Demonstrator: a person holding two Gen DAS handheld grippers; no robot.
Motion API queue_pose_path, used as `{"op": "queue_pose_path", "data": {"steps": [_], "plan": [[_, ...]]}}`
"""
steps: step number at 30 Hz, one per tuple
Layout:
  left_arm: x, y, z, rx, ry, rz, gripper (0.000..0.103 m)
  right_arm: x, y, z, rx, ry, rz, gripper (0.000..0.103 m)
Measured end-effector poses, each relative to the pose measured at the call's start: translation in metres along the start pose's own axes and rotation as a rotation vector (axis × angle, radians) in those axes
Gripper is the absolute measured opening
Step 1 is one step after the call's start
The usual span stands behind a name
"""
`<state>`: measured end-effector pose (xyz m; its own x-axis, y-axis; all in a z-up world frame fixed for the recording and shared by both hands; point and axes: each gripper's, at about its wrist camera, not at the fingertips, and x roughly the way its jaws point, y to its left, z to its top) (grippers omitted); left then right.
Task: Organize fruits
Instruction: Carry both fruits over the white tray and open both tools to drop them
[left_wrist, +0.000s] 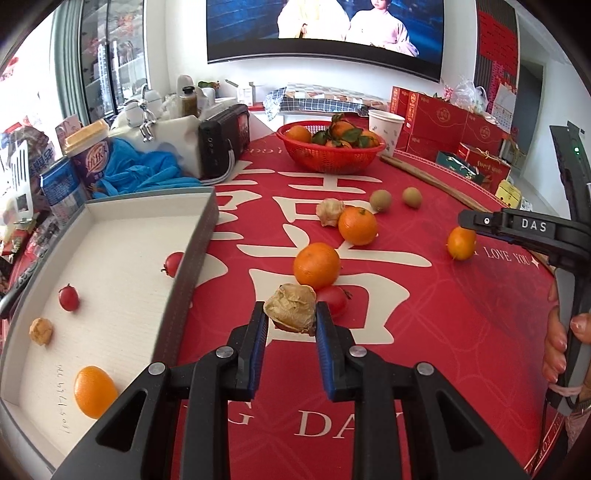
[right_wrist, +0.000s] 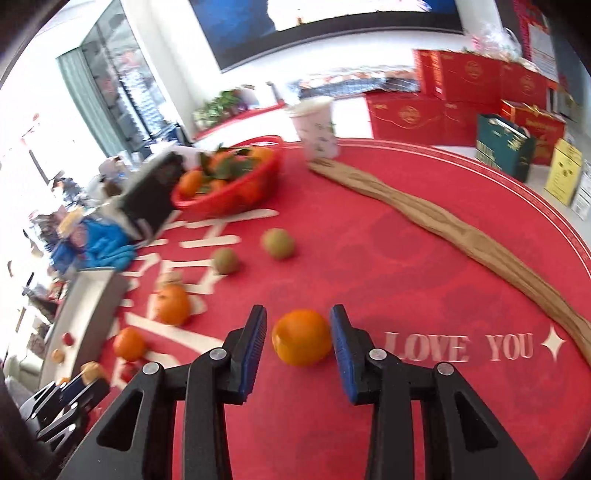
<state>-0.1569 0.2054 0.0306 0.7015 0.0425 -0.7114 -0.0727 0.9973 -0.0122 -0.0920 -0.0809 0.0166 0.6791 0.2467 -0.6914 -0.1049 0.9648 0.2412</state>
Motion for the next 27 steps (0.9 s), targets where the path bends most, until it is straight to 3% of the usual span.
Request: {"op": "queue_pose_path", "data": {"steps": [4,6,7,12,13,14,19,22,25,27], "plan": [[0.002,0.006,0.0,-0.009,0.008,0.011,0.028,0.002,0.019,0.0,-0.056,0.008,-0.043,0.039],[0.002,0.009,0.0,-0.015,0.012,0.01,0.028,0.003,0.024,-0.001,-0.101,-0.007,-0.105,0.061],[0.002,0.01,0.0,-0.017,0.013,0.011,0.028,0.005,0.026,-0.002,-0.124,-0.014,-0.138,0.081],[0.001,0.01,0.002,-0.016,0.01,0.006,0.028,0.022,0.033,-0.007,-0.172,0.031,-0.11,0.081],[0.001,0.009,0.001,-0.012,0.009,0.006,0.028,0.026,0.035,-0.008,-0.181,0.045,-0.111,0.078],[0.001,0.008,0.001,-0.01,0.009,0.004,0.028,0.032,0.038,-0.009,-0.192,0.064,-0.109,0.059],[0.002,0.011,0.001,-0.018,0.013,0.006,0.028,0.038,0.044,-0.01,-0.206,0.072,-0.099,0.013],[0.0,0.014,0.002,-0.026,0.007,0.014,0.028,0.032,0.042,-0.009,-0.193,0.047,-0.089,0.012],[0.001,0.017,0.003,-0.038,0.01,0.012,0.028,0.037,0.041,-0.008,-0.179,0.076,-0.08,0.013],[0.0,0.018,0.005,-0.041,0.007,0.012,0.028,0.041,0.04,-0.004,-0.166,0.087,-0.071,0.027]]}}
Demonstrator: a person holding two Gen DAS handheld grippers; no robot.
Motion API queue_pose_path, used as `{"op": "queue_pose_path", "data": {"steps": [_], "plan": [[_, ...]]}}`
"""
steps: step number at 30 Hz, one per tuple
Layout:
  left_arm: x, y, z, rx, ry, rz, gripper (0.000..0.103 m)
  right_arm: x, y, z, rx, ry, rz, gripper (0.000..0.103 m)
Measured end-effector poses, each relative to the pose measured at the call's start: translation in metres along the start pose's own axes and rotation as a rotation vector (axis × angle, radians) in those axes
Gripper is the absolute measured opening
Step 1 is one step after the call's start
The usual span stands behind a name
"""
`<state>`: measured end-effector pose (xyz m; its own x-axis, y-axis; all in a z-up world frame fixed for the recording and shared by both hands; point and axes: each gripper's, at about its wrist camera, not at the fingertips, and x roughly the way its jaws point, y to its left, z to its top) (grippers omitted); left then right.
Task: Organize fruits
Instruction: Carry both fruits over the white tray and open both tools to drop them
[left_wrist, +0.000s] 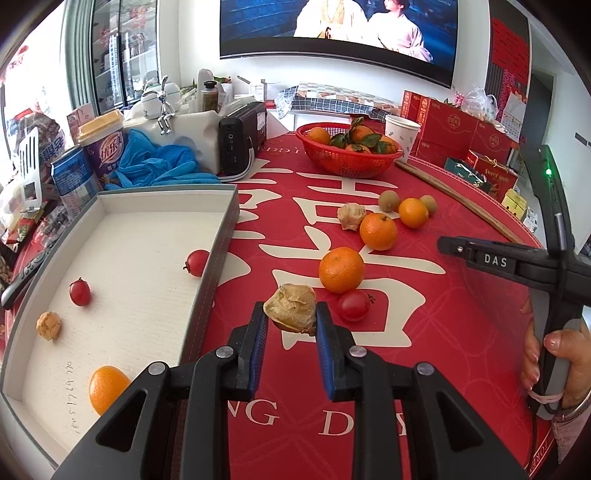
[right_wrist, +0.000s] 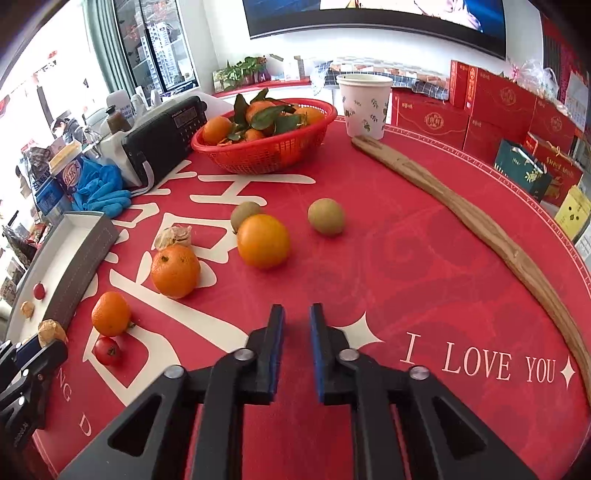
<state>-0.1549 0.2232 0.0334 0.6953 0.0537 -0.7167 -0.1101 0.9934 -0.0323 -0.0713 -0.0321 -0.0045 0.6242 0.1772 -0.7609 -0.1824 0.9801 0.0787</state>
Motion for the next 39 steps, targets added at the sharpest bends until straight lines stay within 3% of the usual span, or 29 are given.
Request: {"op": "queue_pose_path", "data": {"steps": [2,3,9,11,13,15,20,26,32,39], "plan": [[-0.001,0.001,0.0,-0.003,-0.004,0.0,0.028,-0.001,0.001,0.005,0.007,-0.019,-0.003,0.085],[-0.002,0.002,0.001,-0.005,-0.005,-0.002,0.028,-0.004,0.003,0.008,0.005,-0.048,-0.004,0.085],[-0.002,0.008,0.001,-0.025,-0.003,0.0,0.028,0.006,0.022,0.033,-0.038,-0.074,-0.025,0.084],[-0.001,0.01,0.002,-0.029,0.0,0.004,0.028,0.022,0.028,0.041,-0.042,-0.038,-0.013,0.066],[0.001,0.013,0.003,-0.036,0.003,0.009,0.028,0.038,0.03,0.043,-0.037,0.002,-0.004,0.054],[0.001,0.017,0.004,-0.046,0.01,0.011,0.028,0.042,0.034,0.042,-0.048,-0.008,-0.044,0.037],[-0.006,0.031,0.01,-0.093,0.002,-0.014,0.028,0.029,0.027,0.039,-0.002,-0.048,-0.028,0.036],[-0.025,0.055,0.024,-0.133,-0.072,0.048,0.028,-0.009,0.046,0.046,-0.062,-0.088,0.009,0.036],[-0.02,0.092,0.028,-0.208,-0.052,0.12,0.028,-0.027,0.102,0.058,-0.143,-0.096,0.108,0.036],[-0.01,0.122,0.02,-0.289,0.003,0.148,0.028,-0.02,0.192,0.054,-0.266,-0.039,0.243,0.036]]}}
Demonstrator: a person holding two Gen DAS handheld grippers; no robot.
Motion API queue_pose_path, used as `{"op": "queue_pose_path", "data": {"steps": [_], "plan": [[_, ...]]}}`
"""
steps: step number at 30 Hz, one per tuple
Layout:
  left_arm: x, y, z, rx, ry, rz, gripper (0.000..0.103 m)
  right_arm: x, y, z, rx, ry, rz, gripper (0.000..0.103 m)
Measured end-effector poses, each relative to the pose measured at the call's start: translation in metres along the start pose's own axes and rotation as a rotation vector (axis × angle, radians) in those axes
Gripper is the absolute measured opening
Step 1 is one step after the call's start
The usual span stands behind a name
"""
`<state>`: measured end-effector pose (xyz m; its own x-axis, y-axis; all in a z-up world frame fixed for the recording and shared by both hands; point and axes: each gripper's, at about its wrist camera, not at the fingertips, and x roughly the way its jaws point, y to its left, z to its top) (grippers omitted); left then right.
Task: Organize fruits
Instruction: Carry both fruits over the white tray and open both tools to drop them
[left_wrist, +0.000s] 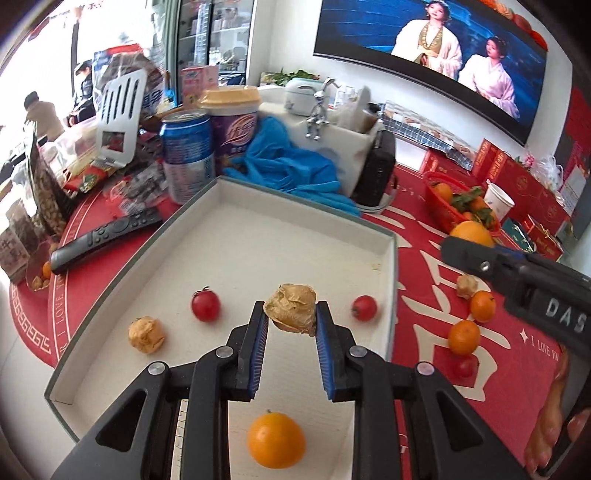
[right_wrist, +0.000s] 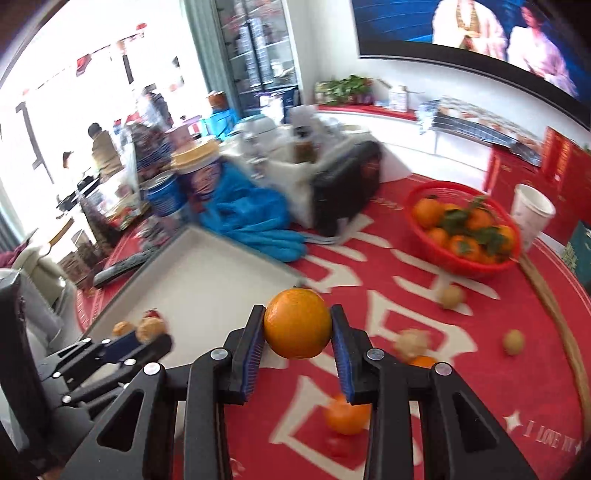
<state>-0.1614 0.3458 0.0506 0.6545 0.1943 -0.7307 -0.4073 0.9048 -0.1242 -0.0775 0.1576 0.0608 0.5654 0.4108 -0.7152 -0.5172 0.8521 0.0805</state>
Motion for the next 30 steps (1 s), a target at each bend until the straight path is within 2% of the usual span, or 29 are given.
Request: {"op": "queue_pose_path", "data": {"steps": [4,11,19,22,30], "plan": [[0.002,0.011,-0.002,-0.021,0.013,0.011,0.028,0.019,0.033,-0.001,-0.043,0.035,0.028,0.036],[0.006,0.022,-0.005,-0.036,0.037,0.017,0.028,0.047,0.052,-0.003,-0.041,0.093,0.069,0.036],[0.017,0.02,-0.015,-0.036,0.107,-0.016,0.028,0.065,0.051,-0.021,-0.036,0.183,0.066,0.036],[0.015,0.016,-0.016,-0.026,0.096,-0.008,0.028,0.062,0.051,-0.023,-0.055,0.187,0.051,0.036],[0.015,0.015,-0.015,-0.014,0.084,0.022,0.028,0.058,0.044,-0.013,-0.006,0.167,0.092,0.036]]}}
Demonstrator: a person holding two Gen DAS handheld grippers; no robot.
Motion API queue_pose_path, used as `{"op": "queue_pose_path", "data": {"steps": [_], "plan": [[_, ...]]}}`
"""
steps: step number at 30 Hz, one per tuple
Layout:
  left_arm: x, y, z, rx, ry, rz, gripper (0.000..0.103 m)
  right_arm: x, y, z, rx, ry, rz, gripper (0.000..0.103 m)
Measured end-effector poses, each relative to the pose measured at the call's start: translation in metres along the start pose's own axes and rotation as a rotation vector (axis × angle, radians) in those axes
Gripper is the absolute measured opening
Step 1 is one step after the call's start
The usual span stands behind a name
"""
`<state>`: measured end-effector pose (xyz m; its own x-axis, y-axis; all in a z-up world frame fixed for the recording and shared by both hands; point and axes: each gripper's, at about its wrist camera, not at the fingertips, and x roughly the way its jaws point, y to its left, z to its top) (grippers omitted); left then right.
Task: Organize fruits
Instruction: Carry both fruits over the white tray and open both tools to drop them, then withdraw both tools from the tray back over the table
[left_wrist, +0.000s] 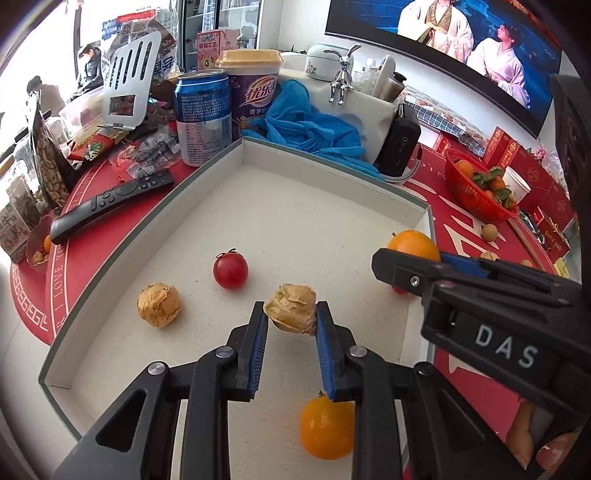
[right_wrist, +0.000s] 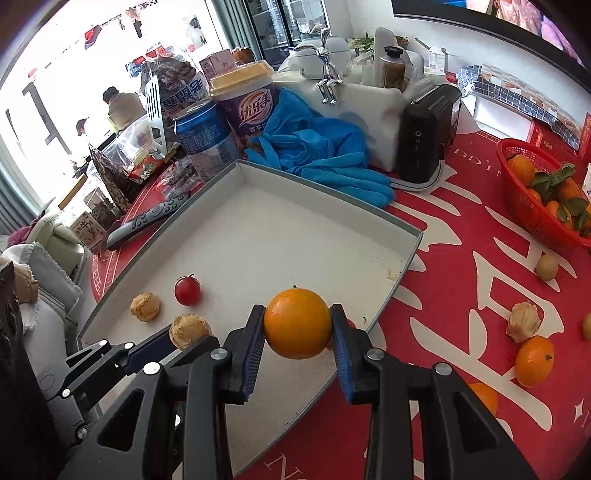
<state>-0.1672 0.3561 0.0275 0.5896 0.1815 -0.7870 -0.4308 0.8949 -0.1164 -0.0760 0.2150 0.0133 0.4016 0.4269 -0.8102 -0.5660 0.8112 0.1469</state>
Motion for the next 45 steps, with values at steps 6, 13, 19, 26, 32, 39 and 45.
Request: {"op": "queue_pose_path", "data": {"steps": [6,13,19,26,32,39,45], "plan": [[-0.009,-0.006,-0.001,0.02,-0.055,0.046,0.074,-0.003,0.008,0.003,-0.015,0.006,0.068,0.042],[-0.034,-0.034,-0.004,0.115,-0.186,0.072,0.081,-0.046,-0.011,0.0,0.032,-0.098,0.007,0.101],[-0.053,-0.081,-0.014,0.218,-0.188,-0.082,0.083,-0.1,-0.083,-0.036,0.193,-0.164,-0.136,0.102],[-0.033,-0.152,-0.036,0.316,-0.046,-0.153,0.085,-0.13,-0.195,-0.103,0.414,-0.136,-0.378,0.102],[-0.017,-0.16,-0.046,0.331,-0.047,-0.117,0.085,-0.121,-0.24,-0.135,0.516,-0.067,-0.378,0.102],[-0.005,-0.168,-0.061,0.366,0.019,-0.139,0.085,-0.106,-0.23,-0.132,0.415,-0.005,-0.525,0.103],[0.001,-0.171,-0.069,0.382,0.052,-0.145,0.086,-0.104,-0.23,-0.133,0.414,-0.03,-0.533,0.103]]}}
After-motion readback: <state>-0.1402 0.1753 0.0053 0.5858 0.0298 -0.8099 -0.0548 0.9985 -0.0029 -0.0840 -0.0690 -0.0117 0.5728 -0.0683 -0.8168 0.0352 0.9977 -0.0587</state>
